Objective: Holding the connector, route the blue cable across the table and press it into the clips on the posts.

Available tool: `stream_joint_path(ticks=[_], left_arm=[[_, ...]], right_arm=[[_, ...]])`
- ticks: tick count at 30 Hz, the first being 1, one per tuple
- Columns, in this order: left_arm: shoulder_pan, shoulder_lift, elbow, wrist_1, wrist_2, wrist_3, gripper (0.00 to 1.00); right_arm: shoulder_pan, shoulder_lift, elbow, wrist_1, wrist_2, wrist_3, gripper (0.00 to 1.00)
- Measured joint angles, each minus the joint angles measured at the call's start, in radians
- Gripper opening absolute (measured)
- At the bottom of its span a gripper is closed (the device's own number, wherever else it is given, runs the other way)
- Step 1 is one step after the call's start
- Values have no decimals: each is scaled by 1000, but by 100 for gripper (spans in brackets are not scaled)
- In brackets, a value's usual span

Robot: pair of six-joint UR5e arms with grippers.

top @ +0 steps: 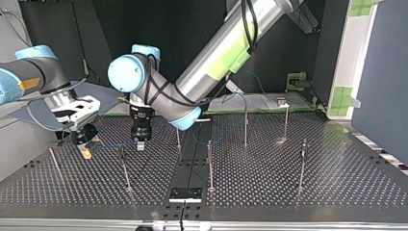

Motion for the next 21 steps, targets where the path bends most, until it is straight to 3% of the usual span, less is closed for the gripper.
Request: stream_joint_path(ticks=[8, 16, 21], left_arm=[[32, -11, 1, 47, 54, 0, 0], [75, -64, 23, 65, 111, 0, 0], [97, -84, 29, 67, 132, 0, 0]], right_arm=[[0, 12, -5, -2, 1, 0, 0], [-1, 34, -50, -2, 0, 6, 0], [-14, 38, -72, -2, 0, 14, 0]])
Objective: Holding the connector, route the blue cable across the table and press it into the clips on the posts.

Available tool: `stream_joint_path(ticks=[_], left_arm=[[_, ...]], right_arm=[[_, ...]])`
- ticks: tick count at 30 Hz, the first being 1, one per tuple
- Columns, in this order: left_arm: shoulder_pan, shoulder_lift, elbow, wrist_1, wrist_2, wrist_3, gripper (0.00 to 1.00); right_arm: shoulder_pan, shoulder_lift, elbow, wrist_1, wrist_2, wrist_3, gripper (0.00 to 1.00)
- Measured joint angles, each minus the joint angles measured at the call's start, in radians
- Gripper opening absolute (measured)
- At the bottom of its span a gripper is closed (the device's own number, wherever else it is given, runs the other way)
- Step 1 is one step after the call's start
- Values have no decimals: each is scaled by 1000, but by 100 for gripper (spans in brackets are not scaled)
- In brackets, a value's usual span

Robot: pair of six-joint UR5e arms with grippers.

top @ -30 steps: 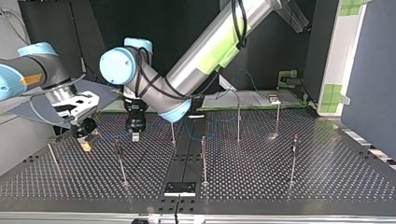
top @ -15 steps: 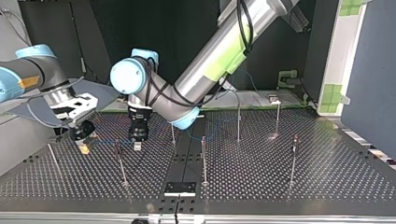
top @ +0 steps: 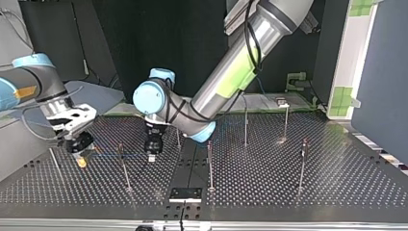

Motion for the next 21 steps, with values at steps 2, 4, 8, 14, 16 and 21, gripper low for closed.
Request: stream_joint_path(ticks=[2, 4, 8, 14, 16, 21], left_arm=[[5, -2, 0, -1, 3, 0, 0], [8, -2, 0, -5, 6, 0, 0], [10, -2, 1, -13, 8, 0, 0], [6, -2, 1, -20, 9, 1, 53], [1, -1, 1, -32, 8, 1, 80], [-11, -1, 0, -71, 5, 2, 99]], right_arm=[[-5, 1, -2, 0, 0, 1, 0], [-10, 2, -3, -1, 0, 1, 0], [-17, 4, -3, -1, 0, 1, 0], [-20, 4, -3, -1, 0, 1, 0], [-19, 4, -3, -1, -2, 1, 0], [-20, 6, -3, -1, -6, 1, 0]])
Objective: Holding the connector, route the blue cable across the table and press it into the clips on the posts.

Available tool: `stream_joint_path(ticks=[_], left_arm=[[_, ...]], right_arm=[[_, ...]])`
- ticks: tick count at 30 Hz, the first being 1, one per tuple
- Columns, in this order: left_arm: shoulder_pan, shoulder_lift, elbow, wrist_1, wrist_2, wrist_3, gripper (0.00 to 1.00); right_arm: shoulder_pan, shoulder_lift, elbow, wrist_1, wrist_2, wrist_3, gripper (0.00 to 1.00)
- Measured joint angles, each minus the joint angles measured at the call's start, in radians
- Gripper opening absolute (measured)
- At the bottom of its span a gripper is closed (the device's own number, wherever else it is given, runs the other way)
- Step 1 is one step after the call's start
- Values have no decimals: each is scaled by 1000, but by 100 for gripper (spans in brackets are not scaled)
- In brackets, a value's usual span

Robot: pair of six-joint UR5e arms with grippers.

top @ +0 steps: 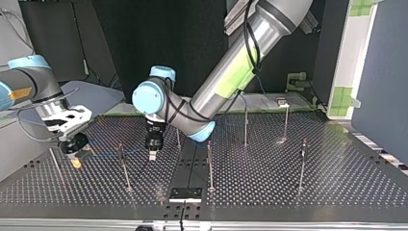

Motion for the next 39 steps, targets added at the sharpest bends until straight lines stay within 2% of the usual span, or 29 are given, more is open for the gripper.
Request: stream_joint_path(ticks=[11, 17, 26, 39], left_arm=[[-27, 4, -5, -104, -32, -4, 99], [-47, 34, -39, -153, -50, -5, 99], [-63, 110, -116, -101, -49, 3, 99], [-81, 225, -231, 13, -56, 63, 99]], right_arm=[[0, 1, 0, 0, -9, 0, 0], [0, 2, 0, 1, -12, 0, 0], [0, 3, 0, 2, -19, 0, 0], [4, 4, 1, 2, -19, 1, 0]])
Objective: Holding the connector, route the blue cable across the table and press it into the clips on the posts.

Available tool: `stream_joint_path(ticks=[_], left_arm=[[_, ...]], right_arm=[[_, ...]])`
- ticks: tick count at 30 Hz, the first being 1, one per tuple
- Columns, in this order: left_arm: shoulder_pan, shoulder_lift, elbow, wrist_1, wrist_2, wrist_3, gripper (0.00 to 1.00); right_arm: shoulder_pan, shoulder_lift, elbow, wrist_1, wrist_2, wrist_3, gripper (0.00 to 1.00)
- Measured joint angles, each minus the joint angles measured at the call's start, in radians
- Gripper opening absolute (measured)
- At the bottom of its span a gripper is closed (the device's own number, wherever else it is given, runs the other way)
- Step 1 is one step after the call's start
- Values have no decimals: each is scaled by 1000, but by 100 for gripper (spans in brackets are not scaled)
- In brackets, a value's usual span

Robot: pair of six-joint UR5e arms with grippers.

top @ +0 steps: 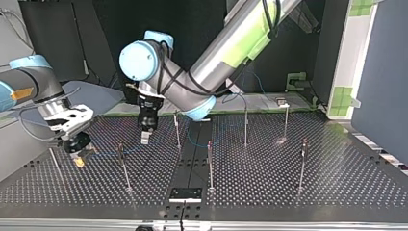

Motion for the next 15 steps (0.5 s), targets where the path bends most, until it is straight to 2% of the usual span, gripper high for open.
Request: stream_joint_path(ticks=[9, 15], left_arm=[[-9, 73, -73, 73, -40, -40, 99], [1, 127, -127, 127, -52, -81, 99]], right_arm=[[2, 2, -1, 0, 0, 0, 0], [5, 2, 0, 2, 0, 0, 0]])
